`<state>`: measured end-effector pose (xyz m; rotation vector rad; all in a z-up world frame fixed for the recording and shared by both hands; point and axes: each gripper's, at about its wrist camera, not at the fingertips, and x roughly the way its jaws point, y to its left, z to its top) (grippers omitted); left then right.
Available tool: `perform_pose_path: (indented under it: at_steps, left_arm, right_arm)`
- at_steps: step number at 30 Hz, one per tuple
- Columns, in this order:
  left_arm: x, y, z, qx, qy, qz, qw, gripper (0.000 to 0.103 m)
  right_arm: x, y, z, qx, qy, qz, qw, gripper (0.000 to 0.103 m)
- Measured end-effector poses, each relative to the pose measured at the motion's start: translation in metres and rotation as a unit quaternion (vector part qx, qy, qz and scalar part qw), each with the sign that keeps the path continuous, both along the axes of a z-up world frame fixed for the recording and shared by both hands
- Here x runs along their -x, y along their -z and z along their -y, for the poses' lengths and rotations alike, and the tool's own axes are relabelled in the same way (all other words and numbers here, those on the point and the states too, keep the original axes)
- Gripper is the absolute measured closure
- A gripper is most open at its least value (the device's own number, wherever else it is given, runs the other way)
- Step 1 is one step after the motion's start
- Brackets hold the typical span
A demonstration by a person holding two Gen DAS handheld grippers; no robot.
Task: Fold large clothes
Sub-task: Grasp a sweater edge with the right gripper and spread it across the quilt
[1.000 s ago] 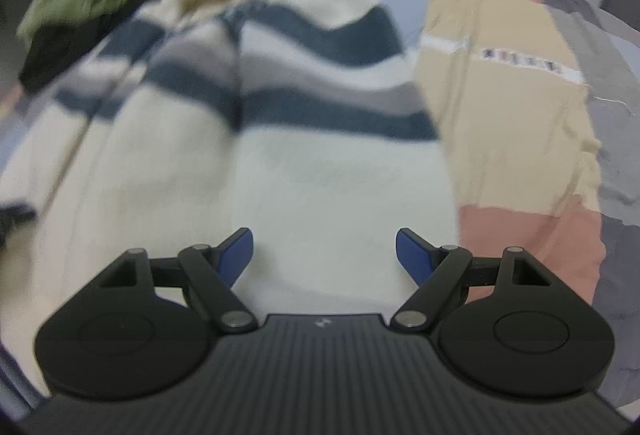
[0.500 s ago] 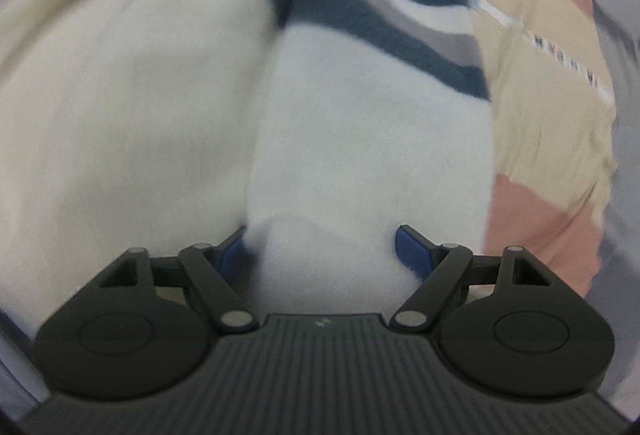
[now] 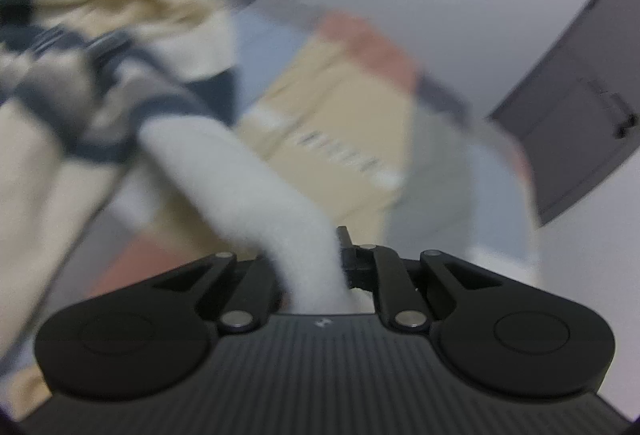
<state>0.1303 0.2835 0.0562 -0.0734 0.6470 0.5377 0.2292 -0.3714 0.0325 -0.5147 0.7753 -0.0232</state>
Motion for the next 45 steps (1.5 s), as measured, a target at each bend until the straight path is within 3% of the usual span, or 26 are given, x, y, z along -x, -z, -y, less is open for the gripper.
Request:
perform_pose_path:
  at_steps: [4, 8, 11, 17, 19, 22, 24, 26, 27, 28, 30, 32, 35, 38, 45]
  left_arm:
    - [-0.035, -0.018, -0.034, -0.017, -0.021, 0.004, 0.9996, 0.097]
    - [-0.076, -0.011, -0.067, -0.021, -0.05, -0.007, 0.9985, 0.097]
    - [-0.104, 0.018, -0.092, -0.007, -0.072, -0.029, 0.997, 0.097]
    - [-0.128, 0.084, -0.134, 0.057, -0.099, -0.063, 0.9915, 0.096]
    - [-0.13, 0.097, -0.143, 0.087, -0.107, -0.064, 0.9883, 0.096]
    - [-0.128, 0.104, -0.146, 0.102, -0.109, -0.056, 0.9871, 0.096]
    - [-0.126, 0.101, -0.142, 0.098, -0.104, -0.052, 0.9883, 0.095]
    - [-0.118, 0.096, -0.135, 0.102, -0.103, -0.045, 0.9885, 0.08]
    - [-0.114, 0.093, -0.131, 0.112, -0.103, -0.044, 0.9874, 0.06]
    - [-0.105, 0.089, -0.124, 0.122, -0.101, -0.038, 0.9867, 0.049]
    - [-0.093, 0.08, -0.113, 0.126, -0.084, -0.019, 0.9883, 0.048]
    - [-0.079, 0.07, -0.098, 0.124, -0.068, -0.011, 0.9899, 0.048]
    - [-0.059, 0.055, -0.072, 0.125, -0.037, 0.005, 0.9915, 0.048]
    - [-0.042, 0.041, -0.038, 0.129, -0.002, 0.014, 0.9916, 0.048]
    - [-0.012, 0.022, 0.054, 0.163, 0.091, 0.039, 0.9816, 0.048]
  right_arm:
    - [-0.029, -0.033, 0.036, 0.019, 0.037, 0.037, 0.998, 0.093]
    - [-0.07, -0.033, 0.066, 0.023, 0.074, 0.036, 0.996, 0.093]
    - [-0.096, -0.009, 0.087, 0.045, 0.099, 0.036, 0.993, 0.093]
    - [-0.124, 0.073, 0.119, 0.031, 0.13, 0.001, 0.991, 0.092]
    - [-0.121, 0.094, 0.125, 0.021, 0.13, -0.001, 0.991, 0.092]
    - [-0.116, 0.109, 0.126, 0.002, 0.133, 0.001, 0.991, 0.09]
    - [-0.112, 0.108, 0.127, -0.018, 0.139, 0.013, 0.99, 0.09]
    - [-0.11, 0.103, 0.127, -0.039, 0.15, 0.023, 0.988, 0.088]
    - [-0.106, 0.097, 0.127, -0.055, 0.162, 0.032, 0.985, 0.083]
    - [-0.104, 0.091, 0.129, -0.072, 0.174, 0.041, 0.981, 0.079]
    - [-0.092, 0.077, 0.131, -0.122, 0.192, 0.055, 0.972, 0.06]
    - [-0.079, 0.065, 0.132, -0.167, 0.198, 0.058, 0.964, 0.052]
    - [-0.059, 0.048, 0.129, -0.212, 0.201, 0.058, 0.955, 0.049]
    - [-0.041, 0.031, 0.127, -0.259, 0.19, 0.065, 0.945, 0.02]
    - [-0.001, -0.008, 0.094, -0.288, 0.147, 0.076, 0.943, 0.02]
